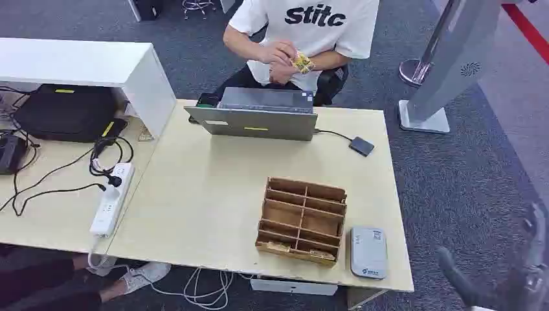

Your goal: Pass the card to the sensor for recognition and then transmit it.

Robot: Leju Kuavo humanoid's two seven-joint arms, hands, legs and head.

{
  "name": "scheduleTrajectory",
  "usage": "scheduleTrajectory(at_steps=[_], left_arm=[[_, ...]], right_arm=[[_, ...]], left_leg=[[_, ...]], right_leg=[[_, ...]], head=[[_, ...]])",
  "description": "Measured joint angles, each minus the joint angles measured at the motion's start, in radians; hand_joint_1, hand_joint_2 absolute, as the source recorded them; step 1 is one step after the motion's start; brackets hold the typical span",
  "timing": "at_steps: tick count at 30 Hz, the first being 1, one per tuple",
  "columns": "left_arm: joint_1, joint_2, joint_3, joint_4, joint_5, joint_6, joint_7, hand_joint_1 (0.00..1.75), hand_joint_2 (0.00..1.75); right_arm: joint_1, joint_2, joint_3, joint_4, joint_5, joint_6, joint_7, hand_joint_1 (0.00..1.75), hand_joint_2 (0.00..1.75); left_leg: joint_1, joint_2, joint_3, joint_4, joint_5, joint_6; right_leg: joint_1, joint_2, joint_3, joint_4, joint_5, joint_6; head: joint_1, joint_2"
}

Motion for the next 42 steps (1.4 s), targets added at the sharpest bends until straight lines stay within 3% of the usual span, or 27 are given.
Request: scheduleTrajectory(at_steps=[4,6,12,15,20,28,29,30,31,33,34,35,42], left_arm=[[0.0,-0.005,0.0,0.0,-0.011,-0.002,0.001,0.0,1.75],[-0.003,-0.006,0.0,0.0,-0.024,-0.006,0.002,0.0,1.75],[-0.009,0.002,-0.013,0.002,-0.079,-0.039,-0.009,0.0,1.75],[-0.012,0.009,-0.026,0.005,-0.102,-0.047,-0.017,0.0,1.75],[-0.016,0.016,-0.05,0.008,-0.134,-0.058,-0.018,0.0,1.75],[-0.018,0.023,-0.076,0.015,-0.151,-0.064,-0.013,0.0,1.75],[-0.019,0.024,-0.079,0.015,-0.151,-0.064,-0.013,0.0,1.75],[-0.019,0.023,-0.08,0.016,-0.152,-0.064,-0.013,0.0,1.75],[-0.02,0.024,-0.08,0.016,-0.152,-0.064,-0.012,0.0,1.75],[-0.021,0.024,-0.08,0.017,-0.152,-0.064,-0.011,0.0,1.75],[-0.021,0.024,-0.081,0.017,-0.152,-0.064,-0.011,0.0,1.75],[-0.021,0.024,-0.081,0.017,-0.152,-0.064,-0.011,0.0,1.75],[-0.023,0.026,-0.082,0.018,-0.157,-0.065,-0.011,0.0,1.75]], right_arm=[[-0.02,-0.041,0.211,0.021,0.287,-0.145,0.138,0.0,1.75],[-0.053,-0.062,0.314,0.053,0.352,-0.18,0.209,0.0,1.75],[-0.3,-0.098,0.539,0.242,0.433,-0.137,0.382,0.0,1.75],[-0.432,-0.102,0.582,0.354,0.469,-0.099,0.456,0.0,1.75],[-0.658,-0.101,0.59,0.579,0.512,-0.043,0.579,0.0,1.75],[-0.833,-0.075,0.52,0.825,0.518,-0.036,0.649,0.0,1.75],[-0.837,-0.069,0.511,0.834,0.521,-0.039,0.649,1.4,1.75],[-0.839,-0.062,0.502,0.842,0.527,-0.04,0.648,1.4,1.75],[-0.839,-0.056,0.497,0.846,0.53,-0.04,0.649,1.68,1.75],[-0.839,-0.043,0.483,0.848,0.536,-0.039,0.648,1.64,1.75],[-0.838,-0.038,0.477,0.848,0.539,-0.037,0.648,1.48,1.75],[-0.838,-0.034,0.474,0.848,0.54,-0.036,0.647,1.47,1.75],[-0.83,0.002,0.444,0.827,0.495,-0.013,0.598,1.54,1.75]], left_leg=[[0.001,0.0,0.0,0.0,0.001,-0.001],[0.001,0.001,0.0,0.0,0.001,-0.001],[0.001,0.002,0.0,0.0,0.004,-0.001],[0.0,0.002,0.0,0.0,0.005,-0.001],[0.0,0.002,0.0,0.0,0.006,-0.001],[0.0,0.001,-0.001,0.0,0.006,-0.001],[0.0,0.001,-0.001,0.0,0.006,-0.001],[0.0,0.001,-0.001,0.0,0.006,-0.001],[0.0,0.001,-0.001,0.0,0.006,-0.001],[0.0,0.001,-0.001,0.0,0.006,-0.001],[0.0,0.001,-0.001,0.0,0.006,-0.001],[0.001,0.001,-0.001,0.0,0.006,-0.001],[0.0,0.001,-0.001,0.0,0.006,-0.001]], right_leg=[[0.0,0.0,0.0,0.0,0.0,0.0],[0.0,0.001,0.0,0.0,0.0,0.0],[0.0,0.002,-0.001,0.001,0.004,-0.001],[0.0,0.001,-0.001,0.001,0.004,-0.001],[0.0,0.002,-0.001,0.001,0.006,-0.001],[0.0,0.001,-0.001,0.0,0.006,-0.001],[0.0,0.001,-0.001,0.0,0.006,-0.001],[0.0,0.001,-0.001,0.0,0.006,-0.001],[0.0,0.001,-0.002,0.0,0.006,-0.001],[0.0,0.001,-0.002,0.0,0.006,-0.001],[0.0,0.001,-0.002,0.0,0.006,-0.001],[0.0,0.001,-0.002,0.0,0.006,-0.001],[0.0,0.001,-0.002,0.0,0.006,-0.001]], head=[[0.001,0.0],[0.0,0.0],[0.001,0.0],[0.0,0.0],[0.0,0.0],[0.0,0.0],[0.001,0.0],[0.0,0.0],[0.0,0.0],[0.0,0.0],[0.0,0.0],[0.001,0.0],[0.0,0.0]])
